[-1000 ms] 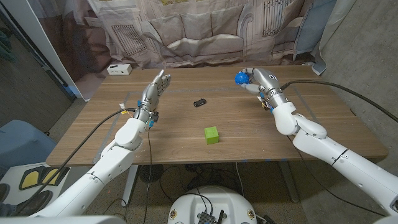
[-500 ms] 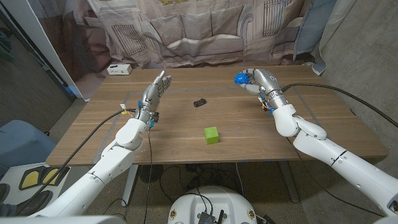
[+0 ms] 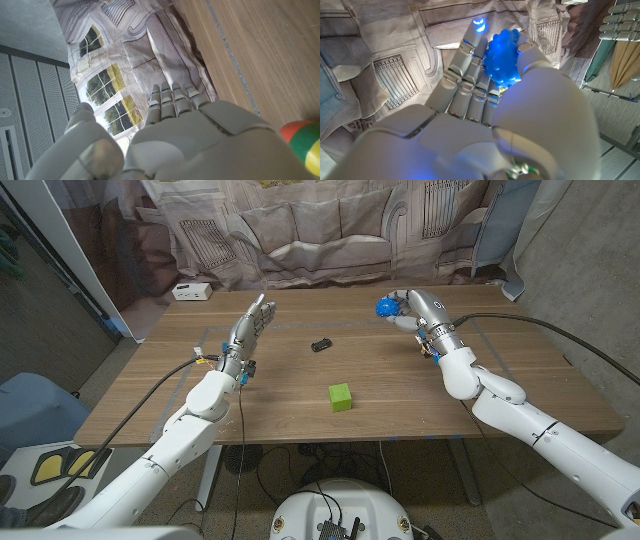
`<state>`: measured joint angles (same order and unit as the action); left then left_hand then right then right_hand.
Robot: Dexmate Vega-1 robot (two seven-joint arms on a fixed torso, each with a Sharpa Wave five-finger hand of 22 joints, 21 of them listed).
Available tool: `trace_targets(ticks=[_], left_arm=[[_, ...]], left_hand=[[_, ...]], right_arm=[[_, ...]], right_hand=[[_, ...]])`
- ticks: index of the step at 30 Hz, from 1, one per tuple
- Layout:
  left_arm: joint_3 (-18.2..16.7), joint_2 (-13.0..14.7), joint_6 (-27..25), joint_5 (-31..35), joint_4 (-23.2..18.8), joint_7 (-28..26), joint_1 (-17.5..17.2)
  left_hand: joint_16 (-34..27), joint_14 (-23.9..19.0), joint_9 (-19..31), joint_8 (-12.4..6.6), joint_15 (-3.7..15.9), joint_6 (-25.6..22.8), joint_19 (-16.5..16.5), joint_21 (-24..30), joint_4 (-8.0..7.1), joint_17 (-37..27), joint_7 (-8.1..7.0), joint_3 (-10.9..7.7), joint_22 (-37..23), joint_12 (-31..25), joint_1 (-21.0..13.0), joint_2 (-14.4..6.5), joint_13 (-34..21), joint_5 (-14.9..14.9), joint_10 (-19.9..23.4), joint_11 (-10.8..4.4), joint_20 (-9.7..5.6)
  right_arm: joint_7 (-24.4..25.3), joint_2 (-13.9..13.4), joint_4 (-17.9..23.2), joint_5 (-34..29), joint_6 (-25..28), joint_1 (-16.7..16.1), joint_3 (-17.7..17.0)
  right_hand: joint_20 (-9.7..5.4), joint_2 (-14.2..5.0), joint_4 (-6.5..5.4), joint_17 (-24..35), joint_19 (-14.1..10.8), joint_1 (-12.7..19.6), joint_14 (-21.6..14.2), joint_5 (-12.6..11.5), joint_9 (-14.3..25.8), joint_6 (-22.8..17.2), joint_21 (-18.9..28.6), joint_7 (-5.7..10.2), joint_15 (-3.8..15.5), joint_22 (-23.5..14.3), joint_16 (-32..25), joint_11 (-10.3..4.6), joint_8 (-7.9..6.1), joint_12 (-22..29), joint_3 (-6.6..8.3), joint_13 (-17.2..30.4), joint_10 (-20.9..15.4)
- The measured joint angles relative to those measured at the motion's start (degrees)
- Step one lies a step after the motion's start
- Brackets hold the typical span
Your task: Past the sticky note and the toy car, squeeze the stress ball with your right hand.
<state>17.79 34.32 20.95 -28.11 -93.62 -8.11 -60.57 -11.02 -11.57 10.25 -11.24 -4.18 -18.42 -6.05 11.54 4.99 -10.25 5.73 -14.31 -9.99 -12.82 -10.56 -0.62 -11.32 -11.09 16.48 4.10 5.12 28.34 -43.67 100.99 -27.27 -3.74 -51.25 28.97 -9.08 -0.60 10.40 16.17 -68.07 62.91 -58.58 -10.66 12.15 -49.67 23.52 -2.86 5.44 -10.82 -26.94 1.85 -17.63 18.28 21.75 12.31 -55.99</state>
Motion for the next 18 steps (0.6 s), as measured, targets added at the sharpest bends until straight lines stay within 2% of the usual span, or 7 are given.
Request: trace_targets(ticks=[2,5,11,13,15,18], left_arm=[[0.02,0.06,0.0,0.0,0.0,0.0,0.04],[0.03,0.15,-0.01,-0.14,-0.01,0.27,0.06],[0.02,0.37,-0.24,-0.1,-0.44,0.28,0.06],[-0.04,0.47,-0.24,-0.1,-0.63,0.28,0.06],[-0.07,0.51,-0.39,-0.02,-0.69,0.14,0.07],[-0.08,0.57,-0.52,0.01,-0.81,0.1,0.09]], left_hand=[[0.0,0.0,0.0,0.0,0.0,0.0,0.0,0.0,0.15,0.0,0.0,0.15,0.0,0.0,0.0,0.0,0.0,0.0,0.0,0.0,0.0],[0.0,-0.21,0.0,0.0,-0.21,0.0,0.0,0.0,0.15,0.0,0.0,0.15,0.0,0.0,0.0,0.0,0.0,0.0,0.0,0.0,0.0],[0.0,-0.21,0.0,0.0,-0.21,0.0,0.0,0.0,0.34,0.0,0.0,-0.04,0.0,0.0,0.0,0.0,0.0,0.0,0.0,0.0,0.0],[0.0,-0.21,0.0,0.0,-0.21,0.0,0.0,0.0,0.39,0.0,0.0,-0.08,0.0,0.0,0.0,0.0,0.0,0.0,0.0,0.0,0.0],[0.0,-0.21,0.0,0.0,-0.21,0.0,0.0,0.0,0.39,0.0,0.0,-0.08,0.0,0.0,0.0,0.0,0.0,0.0,0.0,0.0,0.0],[0.0,-0.21,0.0,0.0,-0.21,0.0,0.0,0.0,0.38,0.0,0.0,-0.08,0.0,0.0,0.0,0.0,0.0,0.0,0.0,0.0,0.0]], right_arm=[[-0.3,0.0,0.0,-0.16,0.59,0.0,0.0],[-0.57,0.02,0.87,-0.29,1.1,-0.34,-0.32],[-0.79,0.05,1.42,-0.52,1.77,-0.58,-0.44],[-0.79,0.05,1.42,-0.56,1.8,-0.58,-0.44],[-0.79,0.05,1.42,-0.57,1.81,-0.58,-0.44],[-0.79,0.02,1.52,-0.56,1.68,-0.75,-0.6]], right_hand=[[0.48,0.0,-0.04,0.38,0.99,0.0,0.0,0.0,0.01,0.01,0.0,0.01,0.0,-0.17,0.0,-0.02,0.06,-0.16,-0.04,0.3,0.03],[0.39,0.0,-0.33,0.92,2.31,0.0,0.39,0.0,0.24,0.5,0.0,0.5,0.39,-0.27,0.59,-0.72,0.38,-0.17,-0.33,0.88,0.98],[0.66,0.0,-1.02,1.87,4.62,0.01,1.61,0.01,0.39,1.56,0.01,1.56,1.6,-0.26,1.89,-0.72,1.65,-0.83,-1.02,1.8,3.5],[0.91,-0.01,-1.46,2.06,5.28,0.01,2.11,0.01,0.39,2.09,0.02,2.09,2.08,-0.26,2.37,-0.83,2.14,-1.16,-1.44,1.95,4.4],[1.19,-0.02,-2.48,2.35,5.59,0.02,2.42,0.01,0.39,2.08,0.02,2.08,2.38,-0.26,2.8,-0.5,2.52,-1.52,-1.39,1.96,4.9],[1.11,-0.79,-3.07,2.54,6.3,0.78,2.93,0.02,0.39,2.39,0.16,2.39,2.86,-0.19,3.13,-0.54,3.04,-1.98,-2.01,1.99,5.47]])
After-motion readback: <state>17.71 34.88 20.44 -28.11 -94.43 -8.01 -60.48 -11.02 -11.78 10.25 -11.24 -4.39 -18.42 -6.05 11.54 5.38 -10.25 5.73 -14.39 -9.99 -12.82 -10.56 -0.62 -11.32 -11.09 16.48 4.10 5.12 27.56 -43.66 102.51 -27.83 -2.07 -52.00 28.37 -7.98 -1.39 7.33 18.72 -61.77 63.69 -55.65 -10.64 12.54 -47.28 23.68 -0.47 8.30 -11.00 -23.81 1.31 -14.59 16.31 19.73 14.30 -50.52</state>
